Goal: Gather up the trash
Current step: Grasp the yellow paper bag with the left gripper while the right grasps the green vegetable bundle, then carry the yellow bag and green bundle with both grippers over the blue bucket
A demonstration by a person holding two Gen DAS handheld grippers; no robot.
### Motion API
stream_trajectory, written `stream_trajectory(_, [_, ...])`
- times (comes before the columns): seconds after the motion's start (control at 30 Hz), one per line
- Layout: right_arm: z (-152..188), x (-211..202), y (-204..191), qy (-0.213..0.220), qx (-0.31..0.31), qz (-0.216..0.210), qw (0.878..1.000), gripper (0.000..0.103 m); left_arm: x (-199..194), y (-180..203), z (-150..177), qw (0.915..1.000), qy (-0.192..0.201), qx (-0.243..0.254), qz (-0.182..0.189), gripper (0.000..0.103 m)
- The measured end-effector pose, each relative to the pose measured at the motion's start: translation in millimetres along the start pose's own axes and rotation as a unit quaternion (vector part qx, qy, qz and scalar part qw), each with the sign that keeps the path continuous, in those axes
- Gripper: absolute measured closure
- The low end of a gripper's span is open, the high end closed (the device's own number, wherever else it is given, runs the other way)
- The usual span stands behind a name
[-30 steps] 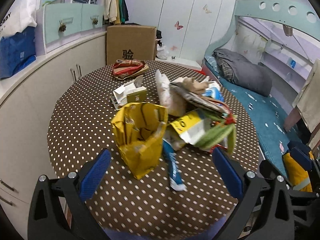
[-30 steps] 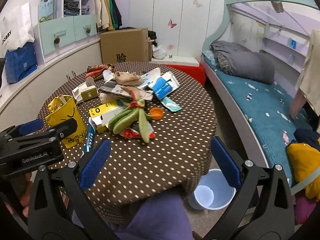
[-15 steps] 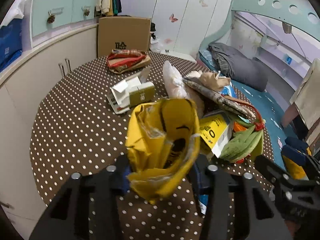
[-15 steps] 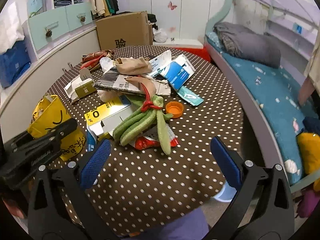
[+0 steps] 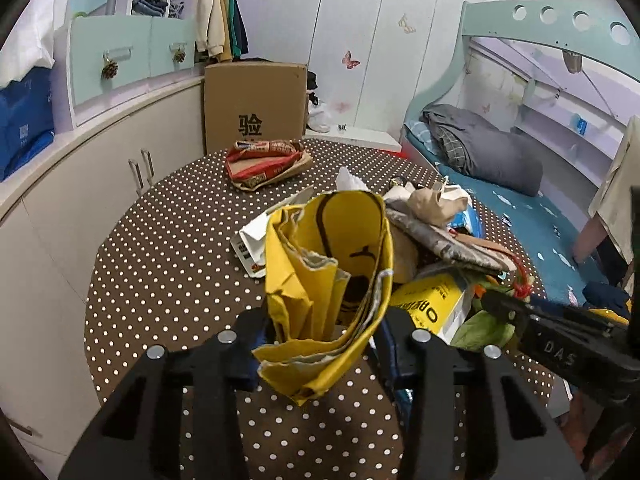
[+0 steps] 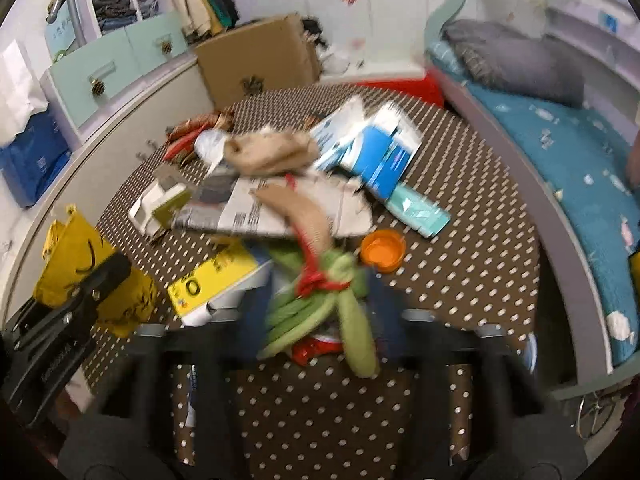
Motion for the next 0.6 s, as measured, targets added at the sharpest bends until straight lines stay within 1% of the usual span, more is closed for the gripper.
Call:
stream_trajectory(0.03, [1, -1, 0, -0.002, 0.003, -0.006, 1.000, 0.081, -1, 2, -1, 1.0000, 0.002, 0.002, 0.001, 0.060])
stream_trajectory(0.07, [1, -4, -1, 0.003, 0.000, -0.008, 1.000, 0.085, -2, 3, -2, 1.0000, 0.004, 0.003, 0.000, 0.060])
stream_trajectory(0.1, [2, -8, -1, 0.007, -0.005, -0.007, 1.000, 0.086, -4, 5, -4, 1.0000, 0.008, 0.005, -0.002, 0.060])
stream_trajectory(0.23, [-2, -25, -4, 0.024, -0.012, -0.017, 1.000, 0.088, -11, 12, -9, 0.9997, 0.021, 0.011, -0.009, 0.060])
stream_trajectory(0.43, [-12, -53, 3, 0.058, -0.011, -0.020, 0.998, 0.088, -23, 27, -12, 0.9992, 0.033, 0.020, -0.009, 0.060])
stream_trajectory(0.6, [-19, -77, 13, 0.084, -0.009, -0.022, 0.996, 0.088, -33, 45, -15, 0.9987, 0.044, 0.028, -0.002, 0.060])
Point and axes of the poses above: each gripper's, at about its wrist camera, not at the fingertips, and x roughly the way its jaws point, y to its right, z to its underside, the point moved 10 cm from there along x, roughly the way its jaws point, and after that the axes turned 3 degrees about -z, right-handed, at the moved point
